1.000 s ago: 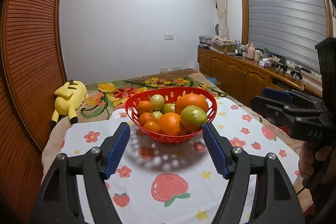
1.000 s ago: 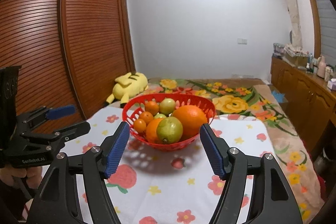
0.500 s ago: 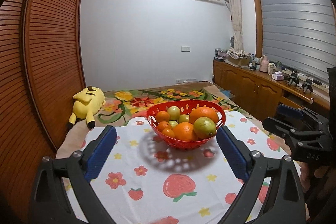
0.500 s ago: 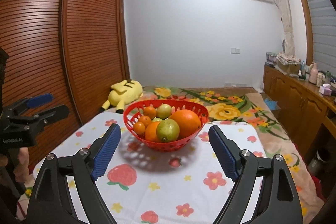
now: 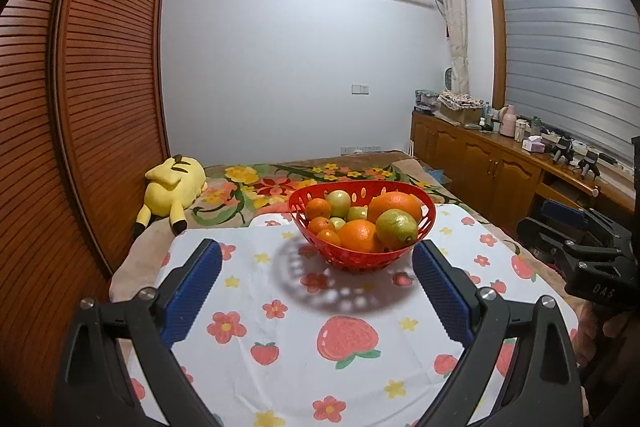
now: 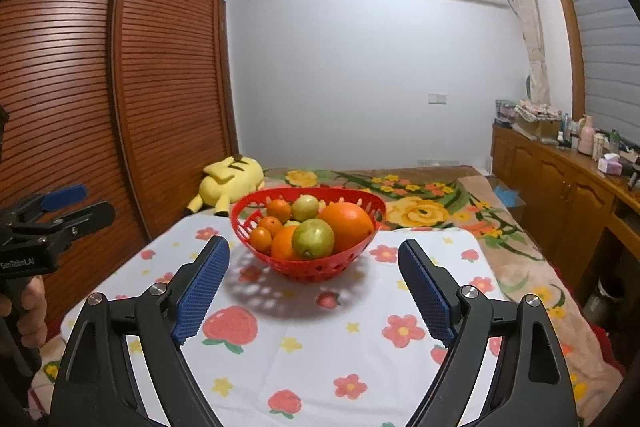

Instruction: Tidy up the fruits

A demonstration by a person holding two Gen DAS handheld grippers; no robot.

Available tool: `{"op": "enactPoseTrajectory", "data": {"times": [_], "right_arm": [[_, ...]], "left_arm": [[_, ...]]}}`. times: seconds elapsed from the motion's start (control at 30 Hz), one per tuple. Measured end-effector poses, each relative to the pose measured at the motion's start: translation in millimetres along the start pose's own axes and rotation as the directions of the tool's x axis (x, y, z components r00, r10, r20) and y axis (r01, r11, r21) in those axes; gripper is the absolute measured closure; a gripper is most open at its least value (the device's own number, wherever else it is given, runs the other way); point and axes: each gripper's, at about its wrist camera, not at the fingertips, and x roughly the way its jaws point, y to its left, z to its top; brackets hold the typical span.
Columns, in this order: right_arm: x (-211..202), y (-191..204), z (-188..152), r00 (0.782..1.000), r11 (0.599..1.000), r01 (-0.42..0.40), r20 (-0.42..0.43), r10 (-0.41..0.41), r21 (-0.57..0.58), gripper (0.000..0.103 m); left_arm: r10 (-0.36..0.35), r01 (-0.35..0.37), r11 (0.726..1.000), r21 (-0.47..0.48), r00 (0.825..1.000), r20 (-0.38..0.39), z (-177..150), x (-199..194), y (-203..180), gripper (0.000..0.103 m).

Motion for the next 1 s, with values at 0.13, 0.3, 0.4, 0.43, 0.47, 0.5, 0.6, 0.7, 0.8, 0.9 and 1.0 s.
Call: {"op": "enactPoseTrajectory", "data": {"times": [0.13, 0.3, 0.4, 0.43, 0.47, 0.5, 0.6, 0.7, 0.8, 0.9, 1.0], "right_arm": [[1.7, -1.3, -2.1, 1.000, 1.000, 0.003, -0.006, -0.003, 0.003, 0.015], [2.3, -0.7, -2.5, 1.000, 1.000, 0.008, -0.007, -0.008, 0.006, 0.015], [2.0, -1.9, -3.0, 1.000, 1.000, 0.010, -0.005, -0.010, 0.008, 0.015], [1.9, -1.9, -3.0, 1.000, 1.000, 0.011, -0.005, -0.011, 0.008, 0.015], [1.9, -2.2, -3.0, 1.000, 1.000, 0.012, -0.004, -0.012, 0.007, 0.015], [1.9, -2.4, -3.0, 1.000, 1.000, 0.011, -0.004, -0.011, 0.007, 0.015], [1.7, -2.7, -3.4, 1.000, 1.000, 0.013, -0.004, -0.013, 0.005, 0.015], [1.6, -2.6, -3.3, 1.000, 1.000, 0.013, -0.003, -0.013, 0.005, 0.015], [1.5, -2.5, -3.3, 1.000, 1.000, 0.014, -0.002, -0.014, 0.006, 0.015], [0.3, -1.6, -3.3, 1.000, 1.000, 0.014, -0.001, -0.014, 0.004, 0.015], [0.3, -1.5, -3.3, 1.000, 1.000, 0.013, -0.001, -0.013, 0.004, 0.015]], "left_arm": [[0.001, -0.001, 1.000, 0.000, 1.000, -0.009, -2.4, 3.0, -0.6, 0.006], [-0.002, 0.002, 1.000, -0.001, 1.000, -0.012, -4.3, 3.1, -1.0, 0.006], [-0.004, 0.004, 1.000, -0.001, 1.000, -0.011, -4.2, 3.0, -1.0, 0.006], [-0.003, 0.003, 1.000, -0.001, 1.000, -0.011, -4.4, 3.0, -1.2, 0.006], [-0.002, 0.002, 1.000, -0.001, 1.000, -0.011, -4.0, 2.9, -1.0, 0.006], [-0.003, 0.003, 1.000, -0.001, 1.000, -0.011, -4.2, 3.0, -1.1, 0.006], [-0.002, 0.002, 1.000, -0.002, 1.000, -0.010, -4.0, 2.8, -1.1, 0.006], [-0.004, 0.004, 1.000, 0.000, 1.000, -0.010, -4.1, 2.9, -1.5, 0.006], [-0.006, 0.006, 1.000, -0.001, 1.000, -0.009, -4.6, 3.0, -2.9, 0.006], [-0.009, 0.009, 1.000, 0.000, 1.000, -0.009, -5.5, 2.6, -5.0, 0.006], [-0.009, 0.009, 1.000, 0.002, 1.000, -0.009, -5.8, 2.6, -5.4, 0.006]]}}
